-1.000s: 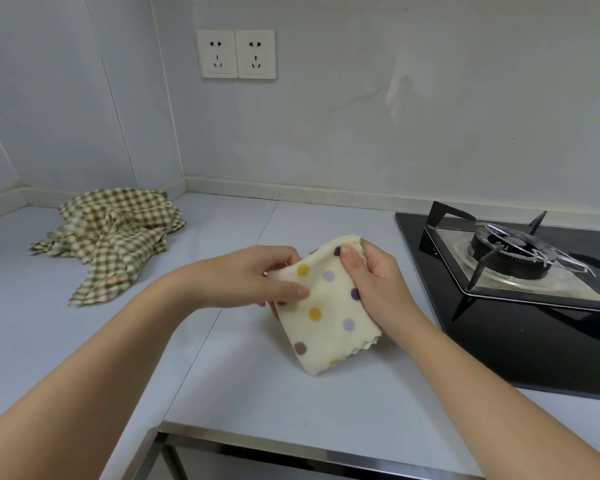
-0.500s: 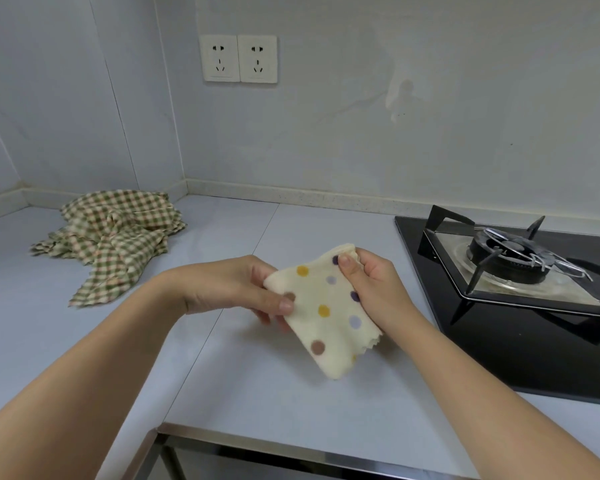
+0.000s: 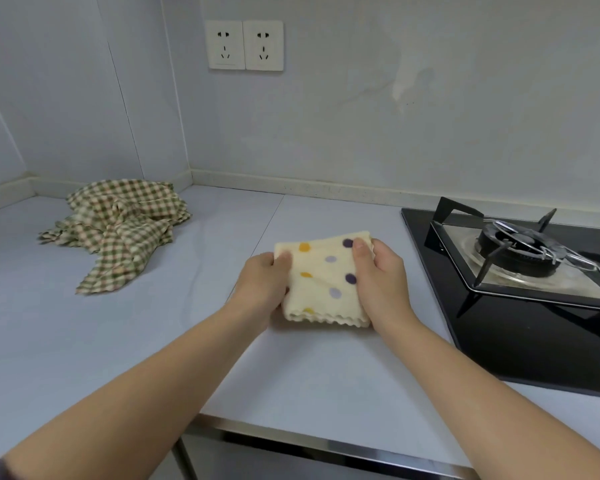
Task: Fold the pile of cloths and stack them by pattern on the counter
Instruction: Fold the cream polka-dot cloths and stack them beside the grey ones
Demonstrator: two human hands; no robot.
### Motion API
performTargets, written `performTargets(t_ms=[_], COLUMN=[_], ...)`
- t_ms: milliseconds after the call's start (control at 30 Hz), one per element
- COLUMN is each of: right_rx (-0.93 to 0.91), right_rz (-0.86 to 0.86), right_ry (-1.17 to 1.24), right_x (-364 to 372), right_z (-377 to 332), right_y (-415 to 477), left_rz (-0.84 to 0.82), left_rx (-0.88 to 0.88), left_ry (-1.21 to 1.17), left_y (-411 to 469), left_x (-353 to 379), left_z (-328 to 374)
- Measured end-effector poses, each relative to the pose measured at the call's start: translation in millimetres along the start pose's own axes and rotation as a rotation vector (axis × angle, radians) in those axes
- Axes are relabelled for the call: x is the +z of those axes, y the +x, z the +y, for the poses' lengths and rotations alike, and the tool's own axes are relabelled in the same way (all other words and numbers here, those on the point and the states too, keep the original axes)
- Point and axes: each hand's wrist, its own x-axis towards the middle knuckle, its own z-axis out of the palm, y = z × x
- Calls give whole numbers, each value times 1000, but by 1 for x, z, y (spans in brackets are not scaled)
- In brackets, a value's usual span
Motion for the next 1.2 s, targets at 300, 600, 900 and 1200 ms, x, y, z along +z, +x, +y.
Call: performTargets(t_ms=[300, 600, 900, 1200], right_rx=[144, 229, 358, 386], right_rz=[-40, -177, -321, -280], right_ry=[74, 177, 220, 168], right_x=[-1, -4, -39, -147], right_z=[5, 6, -103, -200], right_y=[-2, 1, 38, 45], left_rz=[-47, -22, -235, -170], left_rx=[100, 102, -22, -120], left_ry=[-69, -116, -149, -227], left_y=[-6, -9, -31, -102], left_x=[-14, -18, -16, 67], left_z=[2, 15, 129, 219])
